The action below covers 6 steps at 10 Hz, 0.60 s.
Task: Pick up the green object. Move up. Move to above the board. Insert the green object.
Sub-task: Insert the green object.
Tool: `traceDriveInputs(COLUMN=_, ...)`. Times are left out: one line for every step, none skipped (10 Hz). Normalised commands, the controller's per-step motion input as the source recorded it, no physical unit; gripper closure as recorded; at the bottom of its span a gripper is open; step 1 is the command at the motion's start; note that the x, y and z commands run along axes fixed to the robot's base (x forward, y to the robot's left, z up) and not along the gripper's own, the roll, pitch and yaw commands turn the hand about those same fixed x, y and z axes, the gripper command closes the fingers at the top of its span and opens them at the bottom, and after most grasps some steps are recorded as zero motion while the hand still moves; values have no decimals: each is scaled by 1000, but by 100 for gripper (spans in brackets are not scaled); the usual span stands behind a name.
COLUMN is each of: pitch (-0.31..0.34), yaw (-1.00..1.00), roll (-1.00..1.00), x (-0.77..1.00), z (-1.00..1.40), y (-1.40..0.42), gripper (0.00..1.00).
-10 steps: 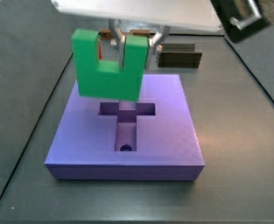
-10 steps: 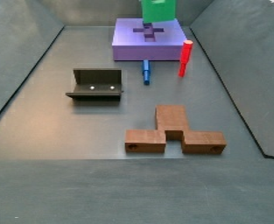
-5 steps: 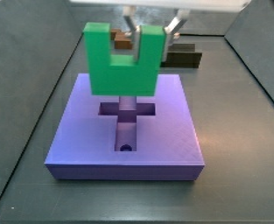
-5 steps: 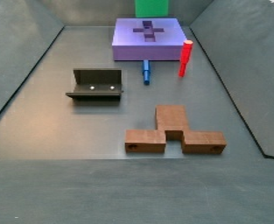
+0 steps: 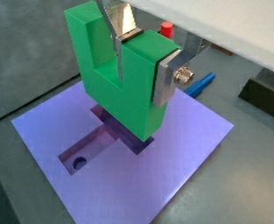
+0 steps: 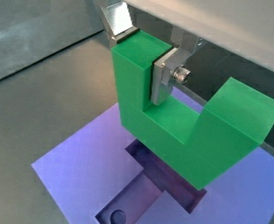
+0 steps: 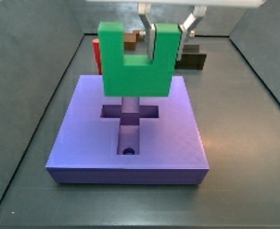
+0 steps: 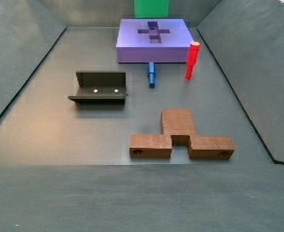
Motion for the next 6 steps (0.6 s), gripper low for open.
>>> traceDriveInputs(pitch=-11, yaw=0, roll=43, x=3, z=-263, y=0, gripper=100)
traceDriveInputs(pitch=0, yaw=0, roll=56, x=34, z=-260, y=0, gripper=100)
traceDriveInputs(pitch=0, yaw=0, roll=61, x=157, z=-197, y=-3, gripper=100)
traceDriveInputs(pitch=-3, yaw=0, roll=43, x=249, z=-200, y=-20, gripper=100)
traceDriveInputs(pitch=-1, yaw=0, roll=67, x=209, z=-220, y=0, gripper=100)
traceDriveInputs(pitch=-4, yaw=0, roll=81, x=51, z=-200, y=0, gripper=100)
